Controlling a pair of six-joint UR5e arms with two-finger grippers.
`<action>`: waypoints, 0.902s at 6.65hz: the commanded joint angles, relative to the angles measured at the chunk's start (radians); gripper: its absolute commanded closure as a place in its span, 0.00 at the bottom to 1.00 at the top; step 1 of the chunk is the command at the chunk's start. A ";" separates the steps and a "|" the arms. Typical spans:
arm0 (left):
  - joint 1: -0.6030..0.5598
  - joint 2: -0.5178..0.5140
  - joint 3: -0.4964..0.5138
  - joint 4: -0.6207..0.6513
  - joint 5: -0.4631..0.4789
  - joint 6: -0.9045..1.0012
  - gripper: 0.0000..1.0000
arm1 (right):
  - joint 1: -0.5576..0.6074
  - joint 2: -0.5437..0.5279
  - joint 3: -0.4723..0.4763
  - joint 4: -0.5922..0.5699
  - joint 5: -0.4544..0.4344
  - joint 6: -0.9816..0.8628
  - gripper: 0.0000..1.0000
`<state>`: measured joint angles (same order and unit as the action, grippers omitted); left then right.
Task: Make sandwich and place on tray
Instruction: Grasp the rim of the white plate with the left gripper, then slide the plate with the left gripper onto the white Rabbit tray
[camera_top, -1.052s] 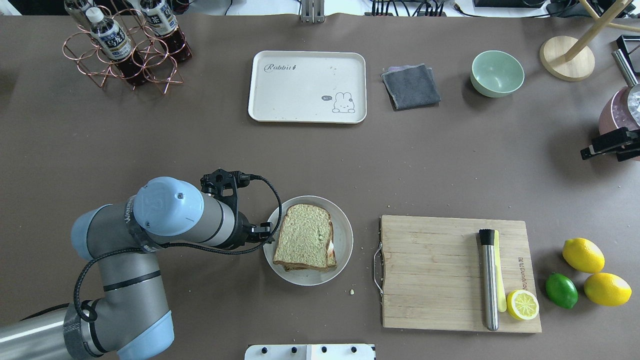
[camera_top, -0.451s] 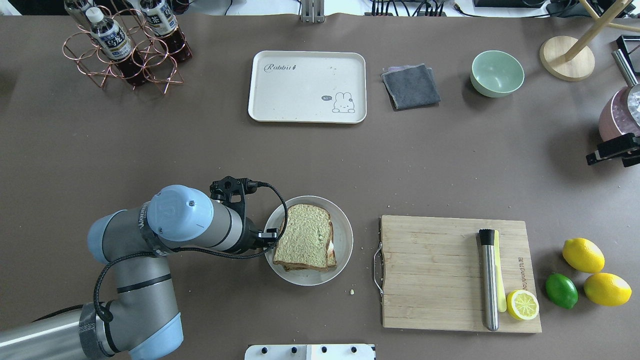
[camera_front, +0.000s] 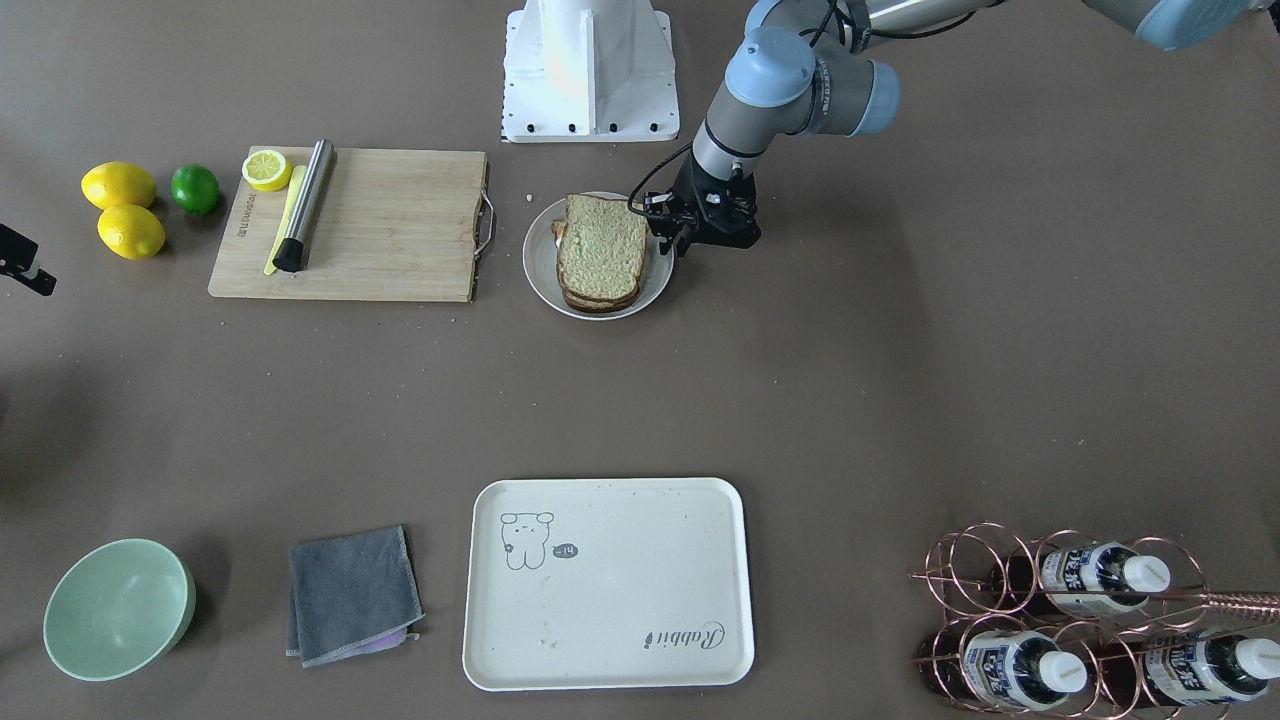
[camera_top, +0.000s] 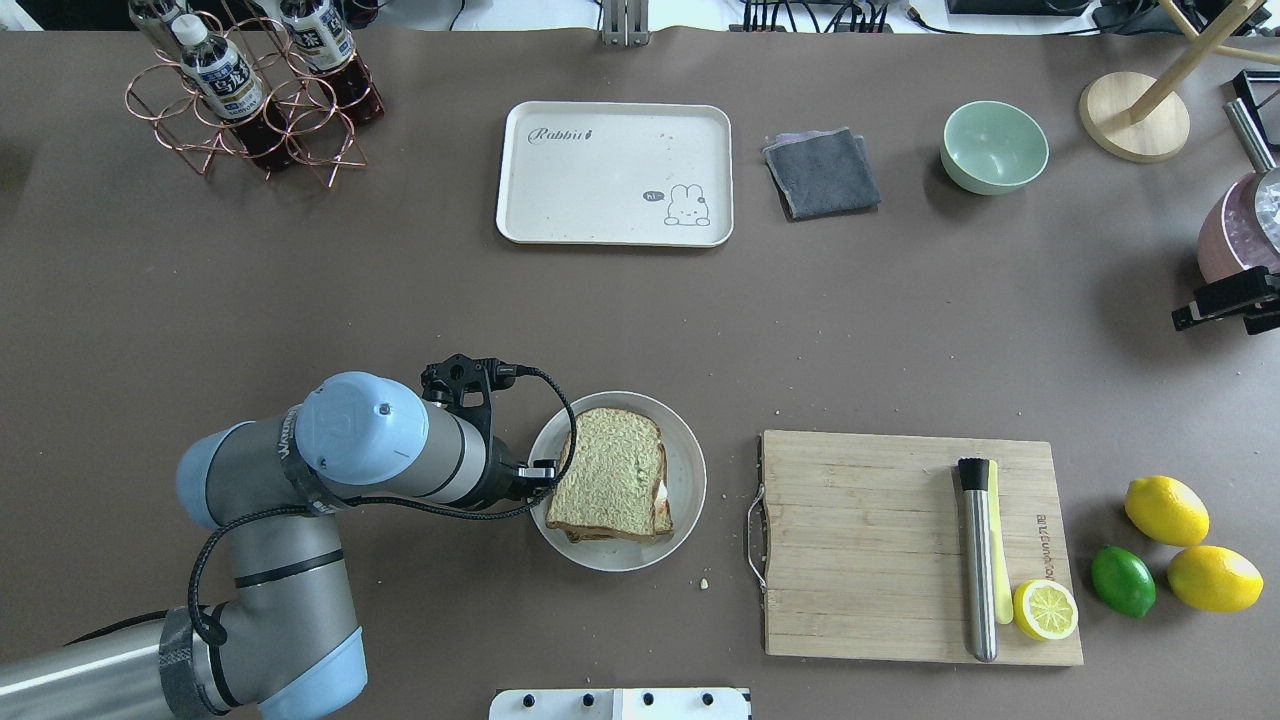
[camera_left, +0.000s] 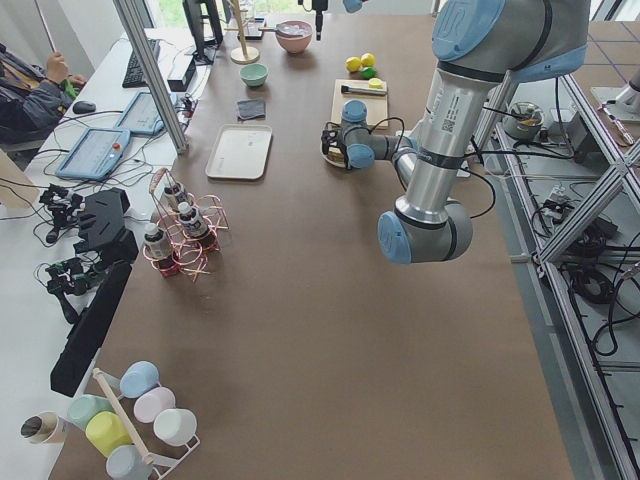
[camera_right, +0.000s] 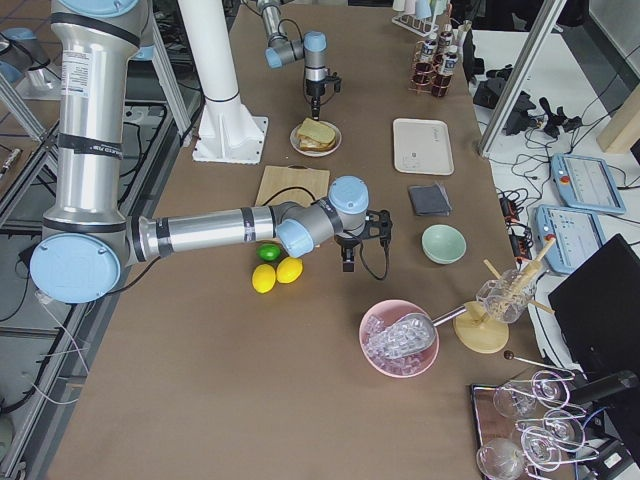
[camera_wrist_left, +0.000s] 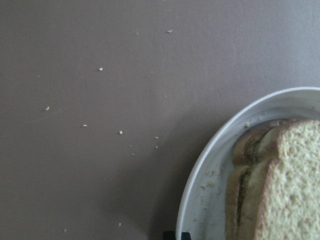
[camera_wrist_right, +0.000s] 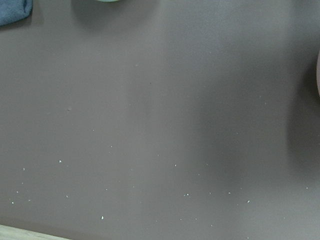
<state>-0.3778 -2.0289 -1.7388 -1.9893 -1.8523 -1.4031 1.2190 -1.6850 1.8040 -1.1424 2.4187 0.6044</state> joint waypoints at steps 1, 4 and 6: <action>-0.048 -0.020 -0.007 0.000 -0.007 -0.007 1.00 | -0.001 0.005 0.000 0.000 -0.001 0.000 0.00; -0.272 -0.193 0.191 0.000 -0.120 -0.005 1.00 | -0.001 0.005 -0.002 0.000 -0.003 0.002 0.00; -0.399 -0.357 0.490 -0.067 -0.197 0.004 1.00 | -0.001 0.004 0.000 0.000 -0.004 0.005 0.00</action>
<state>-0.7018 -2.2988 -1.4192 -2.0081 -1.9960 -1.4067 1.2180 -1.6800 1.8026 -1.1428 2.4144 0.6080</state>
